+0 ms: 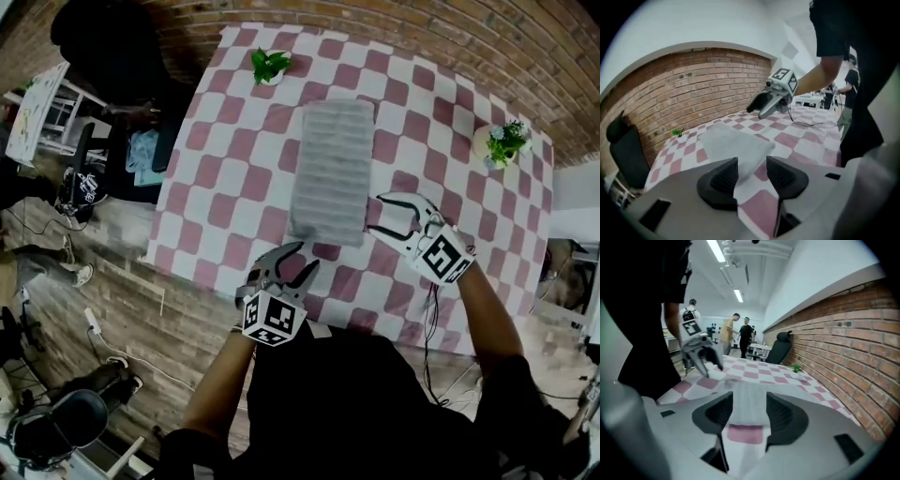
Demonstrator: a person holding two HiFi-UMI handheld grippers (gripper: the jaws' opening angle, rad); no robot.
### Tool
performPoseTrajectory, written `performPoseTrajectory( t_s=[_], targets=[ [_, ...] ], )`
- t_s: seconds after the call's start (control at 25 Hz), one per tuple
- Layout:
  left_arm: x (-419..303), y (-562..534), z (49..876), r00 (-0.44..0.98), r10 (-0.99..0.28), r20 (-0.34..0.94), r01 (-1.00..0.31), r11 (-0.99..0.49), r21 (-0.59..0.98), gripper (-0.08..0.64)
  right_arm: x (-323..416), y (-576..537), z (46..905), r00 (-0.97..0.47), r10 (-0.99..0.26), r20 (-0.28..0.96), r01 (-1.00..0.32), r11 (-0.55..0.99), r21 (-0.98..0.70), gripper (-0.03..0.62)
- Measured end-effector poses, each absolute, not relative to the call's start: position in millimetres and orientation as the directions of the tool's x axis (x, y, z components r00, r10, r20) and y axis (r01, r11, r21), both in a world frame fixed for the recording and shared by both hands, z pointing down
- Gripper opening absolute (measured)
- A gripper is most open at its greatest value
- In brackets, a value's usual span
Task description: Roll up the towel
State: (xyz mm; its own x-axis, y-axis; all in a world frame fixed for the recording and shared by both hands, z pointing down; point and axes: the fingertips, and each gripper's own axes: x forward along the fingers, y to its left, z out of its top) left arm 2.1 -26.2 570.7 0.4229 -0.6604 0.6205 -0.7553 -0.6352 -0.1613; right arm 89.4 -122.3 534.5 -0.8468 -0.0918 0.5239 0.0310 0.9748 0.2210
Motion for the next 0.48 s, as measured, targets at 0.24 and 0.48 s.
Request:
performPoseTrajectory(
  t_s=[0.24,0.48],
  targets=[
    [-24.9,-35.3,606.9,0.392,-0.545,0.741,-0.406,-0.825,-0.392,0.219,79.3,-48.9,592.4,-0.737,-0.094,0.669,0.153,0.941,0.301,0.216],
    [-24.8,-43.7,634.1,0.392,-0.420,0.818,-0.214,-0.907,-0.363,0.193,68.4,-55.6,633.8,-0.645,-0.181,0.743,0.144,0.926,0.350,0.192]
  ],
)
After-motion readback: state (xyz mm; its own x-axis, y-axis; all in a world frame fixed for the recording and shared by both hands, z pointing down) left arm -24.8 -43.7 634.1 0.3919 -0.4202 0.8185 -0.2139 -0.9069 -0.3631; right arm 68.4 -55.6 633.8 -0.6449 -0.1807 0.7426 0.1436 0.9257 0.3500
